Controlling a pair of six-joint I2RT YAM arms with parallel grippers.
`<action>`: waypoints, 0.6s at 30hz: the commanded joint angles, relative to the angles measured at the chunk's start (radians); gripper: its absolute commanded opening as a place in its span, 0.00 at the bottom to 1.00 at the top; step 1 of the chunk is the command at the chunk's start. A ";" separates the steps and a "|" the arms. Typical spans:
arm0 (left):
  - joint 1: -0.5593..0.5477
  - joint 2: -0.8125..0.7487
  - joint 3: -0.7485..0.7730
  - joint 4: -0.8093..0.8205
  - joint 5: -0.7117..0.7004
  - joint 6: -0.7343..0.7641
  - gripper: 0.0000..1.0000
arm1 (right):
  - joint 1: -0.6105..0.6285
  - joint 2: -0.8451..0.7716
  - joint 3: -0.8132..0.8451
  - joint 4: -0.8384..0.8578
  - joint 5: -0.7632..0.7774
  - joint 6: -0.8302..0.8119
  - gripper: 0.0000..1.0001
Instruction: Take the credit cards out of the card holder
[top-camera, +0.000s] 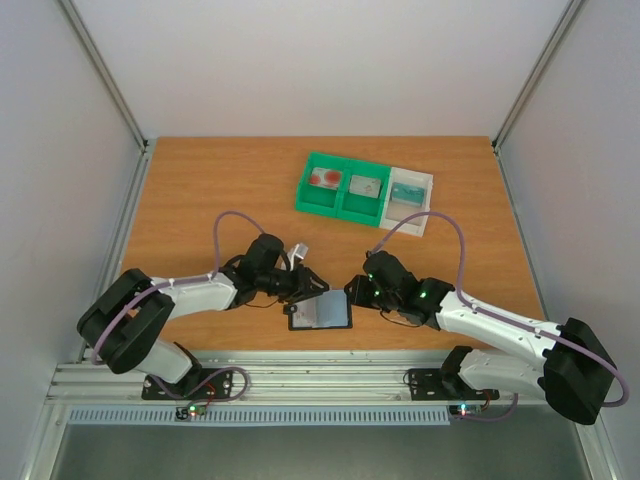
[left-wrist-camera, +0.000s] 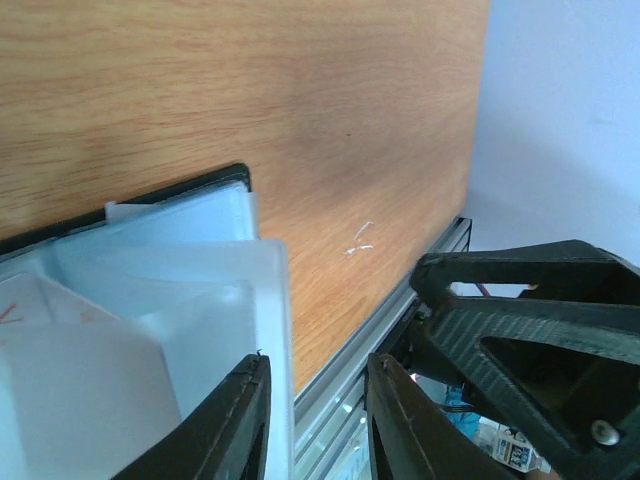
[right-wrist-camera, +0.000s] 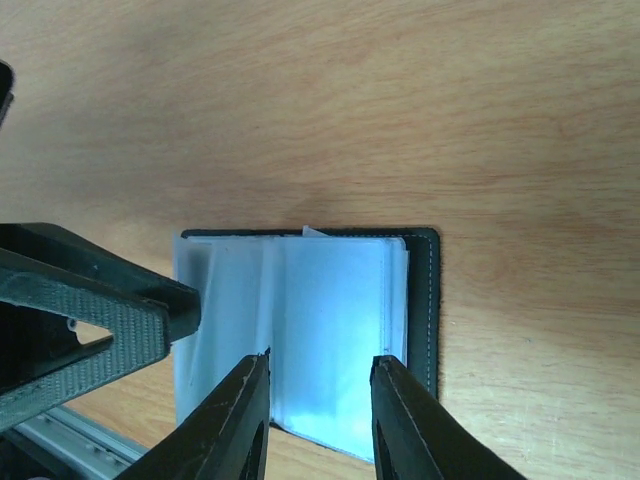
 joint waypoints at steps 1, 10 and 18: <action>-0.015 0.017 0.043 0.013 -0.010 -0.004 0.29 | -0.002 -0.010 0.018 -0.017 0.018 -0.018 0.29; -0.017 0.041 0.054 0.009 -0.024 0.013 0.31 | -0.002 0.016 0.003 0.062 -0.151 -0.058 0.37; -0.016 -0.011 0.052 -0.096 -0.097 0.058 0.31 | -0.002 0.091 0.020 0.057 -0.143 -0.060 0.37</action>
